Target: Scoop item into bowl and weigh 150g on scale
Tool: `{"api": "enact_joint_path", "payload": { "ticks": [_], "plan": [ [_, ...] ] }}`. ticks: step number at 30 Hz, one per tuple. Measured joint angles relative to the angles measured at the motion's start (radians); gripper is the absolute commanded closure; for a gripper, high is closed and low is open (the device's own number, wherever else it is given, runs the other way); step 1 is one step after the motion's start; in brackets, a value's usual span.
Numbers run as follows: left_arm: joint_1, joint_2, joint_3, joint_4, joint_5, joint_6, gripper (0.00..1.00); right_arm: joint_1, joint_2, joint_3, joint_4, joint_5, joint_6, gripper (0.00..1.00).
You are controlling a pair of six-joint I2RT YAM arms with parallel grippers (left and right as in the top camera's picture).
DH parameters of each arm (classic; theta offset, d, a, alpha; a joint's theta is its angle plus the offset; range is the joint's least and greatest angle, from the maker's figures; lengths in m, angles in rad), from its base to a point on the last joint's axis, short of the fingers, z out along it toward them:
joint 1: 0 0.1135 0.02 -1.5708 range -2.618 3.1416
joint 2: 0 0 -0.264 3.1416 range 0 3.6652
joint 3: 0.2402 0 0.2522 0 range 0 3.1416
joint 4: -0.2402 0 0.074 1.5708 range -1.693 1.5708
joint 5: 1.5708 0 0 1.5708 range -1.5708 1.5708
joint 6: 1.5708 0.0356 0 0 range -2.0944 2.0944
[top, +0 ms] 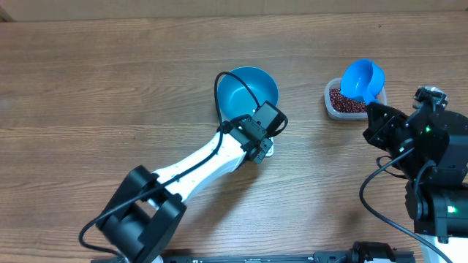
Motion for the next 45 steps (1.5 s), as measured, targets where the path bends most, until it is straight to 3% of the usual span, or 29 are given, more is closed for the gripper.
{"api": "enact_joint_path", "payload": {
  "ticks": [45],
  "plan": [
    [0.002, 0.095, 0.000, 0.074, -0.004, 0.021, 0.96, 0.000, 0.000, 0.000, 0.016, 0.000, -0.001, 0.96]
  ]
}}
